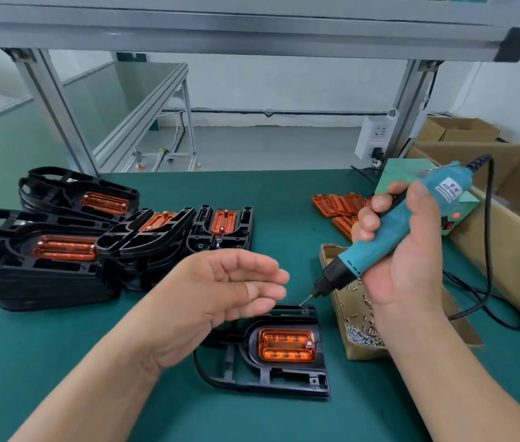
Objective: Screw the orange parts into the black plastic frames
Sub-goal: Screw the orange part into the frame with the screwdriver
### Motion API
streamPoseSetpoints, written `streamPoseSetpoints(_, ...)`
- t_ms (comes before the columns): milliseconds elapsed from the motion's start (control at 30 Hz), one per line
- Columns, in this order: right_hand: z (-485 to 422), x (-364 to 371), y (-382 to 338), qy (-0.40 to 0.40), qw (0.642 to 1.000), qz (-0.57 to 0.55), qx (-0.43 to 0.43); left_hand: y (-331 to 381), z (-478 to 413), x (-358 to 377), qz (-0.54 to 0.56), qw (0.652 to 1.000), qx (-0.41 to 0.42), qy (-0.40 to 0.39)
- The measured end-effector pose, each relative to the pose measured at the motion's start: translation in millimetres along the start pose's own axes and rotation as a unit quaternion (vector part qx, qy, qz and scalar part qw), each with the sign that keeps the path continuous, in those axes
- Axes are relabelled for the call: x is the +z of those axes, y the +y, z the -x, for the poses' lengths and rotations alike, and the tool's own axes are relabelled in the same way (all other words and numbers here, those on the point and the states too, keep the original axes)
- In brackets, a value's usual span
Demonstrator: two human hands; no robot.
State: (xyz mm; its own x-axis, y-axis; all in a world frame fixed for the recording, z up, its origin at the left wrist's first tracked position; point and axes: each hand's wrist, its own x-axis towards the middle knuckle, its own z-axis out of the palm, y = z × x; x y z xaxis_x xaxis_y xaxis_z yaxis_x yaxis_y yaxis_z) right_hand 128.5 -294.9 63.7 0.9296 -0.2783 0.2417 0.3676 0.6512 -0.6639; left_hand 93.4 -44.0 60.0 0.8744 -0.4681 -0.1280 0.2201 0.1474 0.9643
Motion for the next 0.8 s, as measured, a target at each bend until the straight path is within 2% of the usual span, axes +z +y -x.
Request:
streamPoseSetpoints(333,0.9,2.7,0.9,0.006,1.000,-0.012,0.006,-12.8,-4.5,15.0,0.027,0.996,0.011,0.083)
streamPoseSetpoints(533,2.3,3.4,0.9,0.011,1.000,-0.013,0.008,-14.9,-5.7,9.1,0.062,0.998,0.000,0.016)
streamPoseSetpoints(667,2.0,3.9,0.4,0.011,1.000,-0.015,0.007,-14.1,-4.5,6.5,0.033,0.999,-0.023,-0.023)
streamPoseSetpoints(800,2.1,3.9,-1.2,0.009,1.000,-0.020,0.005,-14.8,-3.1,11.7,-0.015,0.999,-0.029,-0.018)
